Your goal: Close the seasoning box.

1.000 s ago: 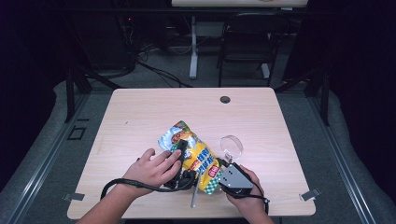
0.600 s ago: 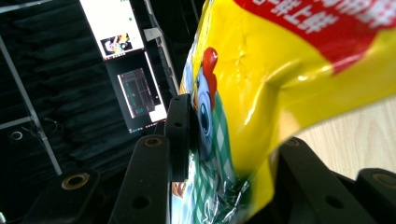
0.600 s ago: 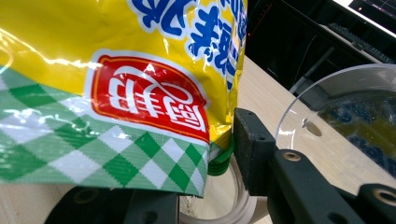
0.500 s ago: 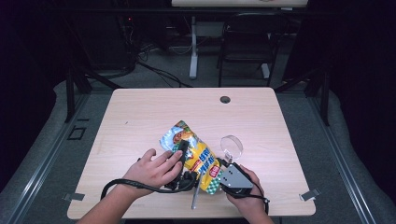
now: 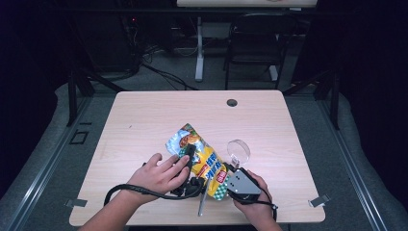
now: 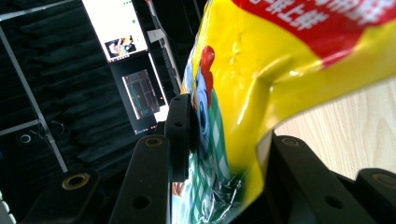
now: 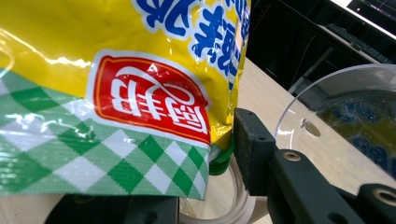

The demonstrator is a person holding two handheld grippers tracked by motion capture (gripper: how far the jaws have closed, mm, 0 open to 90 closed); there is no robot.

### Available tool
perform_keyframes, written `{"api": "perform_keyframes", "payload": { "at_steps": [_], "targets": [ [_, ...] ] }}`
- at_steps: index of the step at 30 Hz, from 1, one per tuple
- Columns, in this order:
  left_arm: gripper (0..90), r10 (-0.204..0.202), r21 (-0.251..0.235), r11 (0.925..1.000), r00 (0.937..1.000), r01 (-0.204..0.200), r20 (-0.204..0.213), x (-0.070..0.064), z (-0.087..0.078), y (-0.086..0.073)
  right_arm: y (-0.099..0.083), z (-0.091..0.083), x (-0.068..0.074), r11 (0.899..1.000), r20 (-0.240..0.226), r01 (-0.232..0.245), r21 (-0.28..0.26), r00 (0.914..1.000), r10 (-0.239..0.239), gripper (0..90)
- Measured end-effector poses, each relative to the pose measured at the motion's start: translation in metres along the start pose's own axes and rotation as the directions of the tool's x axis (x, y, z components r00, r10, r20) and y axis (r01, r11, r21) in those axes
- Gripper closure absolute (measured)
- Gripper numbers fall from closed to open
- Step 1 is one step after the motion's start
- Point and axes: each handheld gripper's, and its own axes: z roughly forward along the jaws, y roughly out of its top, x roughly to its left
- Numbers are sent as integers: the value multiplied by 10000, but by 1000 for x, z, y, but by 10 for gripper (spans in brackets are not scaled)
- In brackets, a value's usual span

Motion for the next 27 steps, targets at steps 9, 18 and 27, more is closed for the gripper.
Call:
{"api": "perform_keyframes", "payload": {
  "at_steps": [9, 18, 27],
  "targets": [
    [697, 52, -2, 10000, 10000, -52, -23, 1, 0, 0, 0, 0, 1, 10000, 46, 62, -11, 10000, -61, 714],
    [706, 141, -3, 9999, 9999, -141, 7, 1, -1, 2, 0, 1, 1, 10000, 63, 22, 33, 10000, -22, 715],
    [712, 148, -4, 9999, 9999, -148, -13, 3, -1, 3, 0, 0, 0, 10000, 83, 21, 8, 10000, -21, 715]
  ]
}}
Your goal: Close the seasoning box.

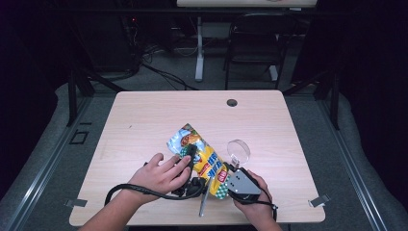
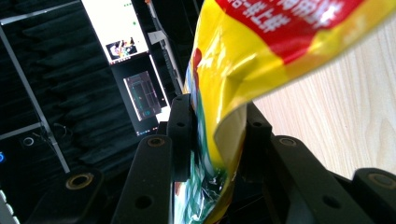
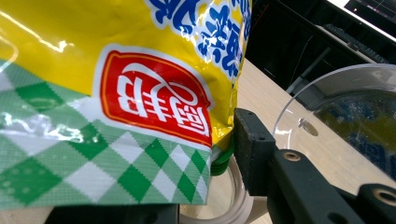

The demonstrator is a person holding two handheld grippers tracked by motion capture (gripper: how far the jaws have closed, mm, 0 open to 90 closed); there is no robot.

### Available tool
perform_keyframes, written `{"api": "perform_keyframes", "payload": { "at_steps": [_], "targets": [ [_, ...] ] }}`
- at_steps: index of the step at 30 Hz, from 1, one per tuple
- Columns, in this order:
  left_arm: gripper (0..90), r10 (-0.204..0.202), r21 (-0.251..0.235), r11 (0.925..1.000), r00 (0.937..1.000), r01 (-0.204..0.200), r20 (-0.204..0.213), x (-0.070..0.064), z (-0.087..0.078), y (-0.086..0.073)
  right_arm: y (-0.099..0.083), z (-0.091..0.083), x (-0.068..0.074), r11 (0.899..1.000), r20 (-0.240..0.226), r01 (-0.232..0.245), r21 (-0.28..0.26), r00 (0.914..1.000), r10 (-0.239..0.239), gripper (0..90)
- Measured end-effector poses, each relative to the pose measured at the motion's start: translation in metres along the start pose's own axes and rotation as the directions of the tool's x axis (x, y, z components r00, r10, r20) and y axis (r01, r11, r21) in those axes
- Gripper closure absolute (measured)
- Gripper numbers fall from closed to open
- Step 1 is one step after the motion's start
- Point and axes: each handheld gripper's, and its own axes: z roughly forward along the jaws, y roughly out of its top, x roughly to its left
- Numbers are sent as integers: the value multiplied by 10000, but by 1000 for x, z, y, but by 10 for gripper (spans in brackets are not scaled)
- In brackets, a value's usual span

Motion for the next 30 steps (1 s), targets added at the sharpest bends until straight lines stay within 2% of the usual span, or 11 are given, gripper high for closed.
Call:
{"api": "perform_keyframes", "payload": {
  "at_steps": [5, 8, 15, 19, 21, 23, 30],
  "targets": [
    [715, 83, 67, 9999, 9999, -84, 113, 0, -1, 0, 0, 0, 0, 10000, -17, -6, -2, 10000, 6, 715],
    [716, 87, -21, 10000, 9999, -87, -71, 0, -1, 0, 0, 0, 0, 10000, -26, -16, -41, 10000, 16, 715],
    [717, 171, 5, 9999, 9998, -171, -41, 2, -1, 1, 0, 0, 1, 10000, 5, -30, -59, 10000, 30, 715],
    [718, 233, -20, 9997, 9996, -233, -170, 3, -1, 2, 0, -1, 0, 10000, 20, -50, -46, 10000, 50, 715],
    [718, 149, 3, 9999, 9998, -149, -91, 2, -1, 2, 0, 0, 0, 10000, 34, -59, -35, 10000, 59, 715],
    [720, 276, 53, 9996, 9996, -276, -66, 3, -1, 3, 0, 0, -1, 10000, 30, -56, -26, 10000, 56, 715],
    [723, 295, 18, 9996, 9995, -294, -95, 5, -1, 3, 0, 0, -1, 10000, 4, -79, -32, 10000, 79, 715]
  ]
}}
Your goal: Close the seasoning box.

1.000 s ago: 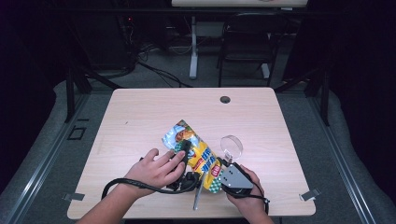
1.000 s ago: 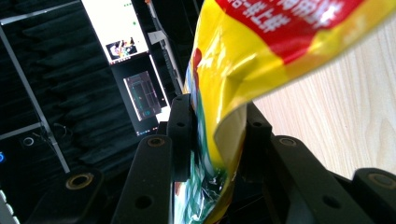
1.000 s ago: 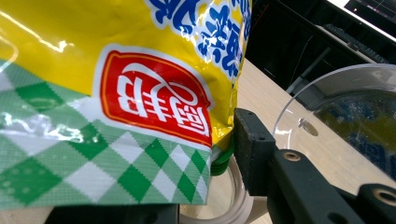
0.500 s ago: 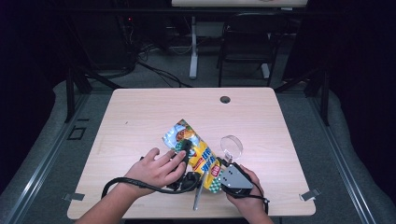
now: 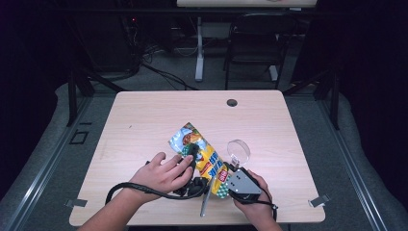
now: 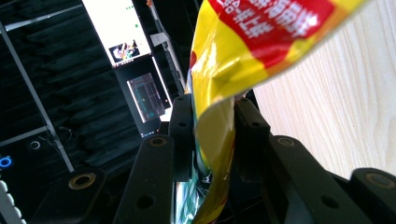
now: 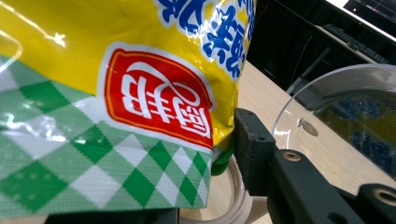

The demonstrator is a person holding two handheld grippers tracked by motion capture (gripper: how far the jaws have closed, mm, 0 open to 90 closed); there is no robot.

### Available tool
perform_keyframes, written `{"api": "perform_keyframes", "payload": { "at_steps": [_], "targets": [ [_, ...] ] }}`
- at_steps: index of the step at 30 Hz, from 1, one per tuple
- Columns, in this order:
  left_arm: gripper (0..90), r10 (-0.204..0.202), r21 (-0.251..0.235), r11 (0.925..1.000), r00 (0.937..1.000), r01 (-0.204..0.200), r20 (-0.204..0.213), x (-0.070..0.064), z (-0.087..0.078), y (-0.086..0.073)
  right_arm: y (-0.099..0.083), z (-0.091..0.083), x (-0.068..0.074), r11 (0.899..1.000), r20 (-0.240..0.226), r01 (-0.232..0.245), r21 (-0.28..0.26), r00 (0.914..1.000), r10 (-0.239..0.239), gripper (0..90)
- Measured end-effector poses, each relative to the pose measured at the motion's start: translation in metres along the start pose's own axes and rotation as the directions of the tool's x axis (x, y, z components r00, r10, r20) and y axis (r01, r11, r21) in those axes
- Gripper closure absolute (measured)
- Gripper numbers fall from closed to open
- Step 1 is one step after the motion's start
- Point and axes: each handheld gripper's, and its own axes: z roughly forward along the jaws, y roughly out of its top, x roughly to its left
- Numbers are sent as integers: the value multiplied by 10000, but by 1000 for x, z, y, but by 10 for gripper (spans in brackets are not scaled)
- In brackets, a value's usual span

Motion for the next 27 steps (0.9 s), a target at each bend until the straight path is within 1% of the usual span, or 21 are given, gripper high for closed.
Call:
{"api": "perform_keyframes", "payload": {
  "at_steps": [2, 3, 4, 8, 12, 14, 19, 22, 23, 24, 26, 27],
  "targets": [
    [723, 3, -2, 10000, 10000, -3, -4, 0, 0, 0, 0, 0, 0, 10000, -2, 2, -5, 10000, -2, 715],
    [723, 12, 24, 10000, 9999, -13, 100, 1, 0, 0, 0, 0, 0, 10000, -3, 6, -6, 10000, -6, 715],
    [724, 18, 19, 10000, 10000, -18, 33, 0, 0, 0, 0, 0, 0, 10000, -7, 2, -10, 10000, -2, 715],
    [724, 20, -78, 10000, 10000, -20, -25, 2, 0, 0, 0, 1, 0, 10000, -13, -42, -52, 10000, 42, 715],
    [726, -4, -72, 10000, 10000, 4, -3, 2, 0, 0, 0, 1, 0, 10000, -21, -46, -62, 10000, 45, 715],
    [727, 78, -38, 10000, 10000, -78, 6, 2, 0, 0, 0, 1, 1, 10000, -27, -28, -63, 10000, 27, 715],
    [728, 52, -12, 10000, 10000, -52, 36, 2, -1, 0, 0, 1, 1, 10000, -43, -32, -72, 10000, 31, 715],
    [737, 129, -31, 9999, 9999, -129, -11, 3, -1, 0, 0, 1, 1, 10000, -26, -18, -63, 10000, 17, 715],
    [737, 109, -49, 9999, 9999, -109, 0, 3, -1, 0, 0, 1, 1, 10000, -26, -18, -63, 10000, 17, 715],
    [745, 95, -51, 9999, 9999, -94, 119, 4, -1, 1, 0, 1, 1, 10000, -20, -23, -66, 10000, 22, 715],
    [752, 85, -44, 10000, 10000, -85, 33, 3, -1, 1, 0, 2, 1, 10000, -60, -14, -74, 10000, 13, 715],
    [754, 87, -49, 10000, 9999, -87, 54, 3, -1, 1, 1, 2, 1, 10000, -58, -10, -67, 10000, 9, 715]
  ]
}}
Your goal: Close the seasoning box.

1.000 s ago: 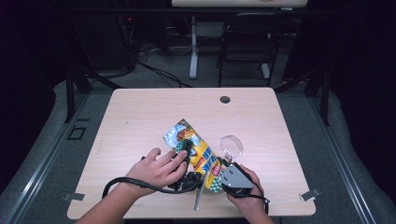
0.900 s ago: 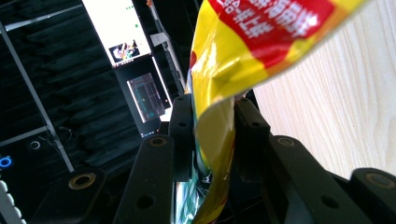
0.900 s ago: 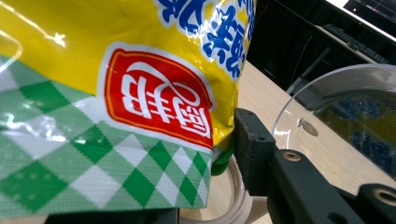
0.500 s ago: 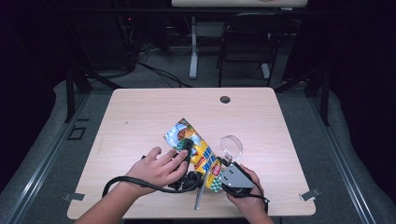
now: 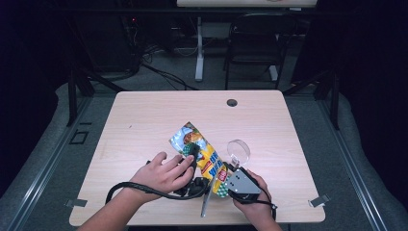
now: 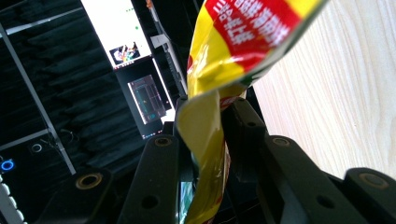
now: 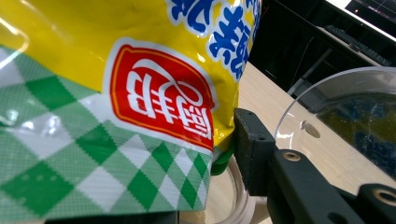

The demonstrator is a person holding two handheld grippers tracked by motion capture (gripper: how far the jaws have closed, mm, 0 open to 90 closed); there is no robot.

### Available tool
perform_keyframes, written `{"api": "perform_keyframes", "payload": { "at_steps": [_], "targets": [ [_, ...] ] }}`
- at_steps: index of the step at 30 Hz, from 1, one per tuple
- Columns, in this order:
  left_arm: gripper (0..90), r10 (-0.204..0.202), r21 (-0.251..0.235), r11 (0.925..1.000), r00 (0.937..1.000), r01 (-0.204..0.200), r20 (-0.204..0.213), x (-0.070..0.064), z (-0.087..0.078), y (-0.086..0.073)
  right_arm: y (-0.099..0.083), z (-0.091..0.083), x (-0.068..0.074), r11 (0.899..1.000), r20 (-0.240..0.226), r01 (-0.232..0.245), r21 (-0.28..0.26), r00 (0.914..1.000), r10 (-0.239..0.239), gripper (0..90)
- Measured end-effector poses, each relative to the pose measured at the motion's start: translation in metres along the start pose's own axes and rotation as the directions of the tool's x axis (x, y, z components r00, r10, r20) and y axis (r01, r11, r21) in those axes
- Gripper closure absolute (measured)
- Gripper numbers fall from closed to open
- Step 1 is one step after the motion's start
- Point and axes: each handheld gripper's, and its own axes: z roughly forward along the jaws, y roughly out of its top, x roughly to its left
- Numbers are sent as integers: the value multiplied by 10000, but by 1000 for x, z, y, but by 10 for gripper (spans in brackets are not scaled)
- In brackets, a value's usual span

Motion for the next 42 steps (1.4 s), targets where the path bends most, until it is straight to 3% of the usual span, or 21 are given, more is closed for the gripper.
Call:
{"api": "perform_keyframes", "payload": {
  "at_steps": [26, 42],
  "targets": [
    [773, 118, -59, 9999, 9999, -118, -40, 3, -2, 1, 0, 0, 0, 10000, -14, -18, -6, 10000, 18, 715],
    [776, 155, -93, 9998, 9999, -155, -13, 6, -1, 2, -1, 0, -2, 9995, -143, -302, -88, 9994, 301, 715]
  ]
}}
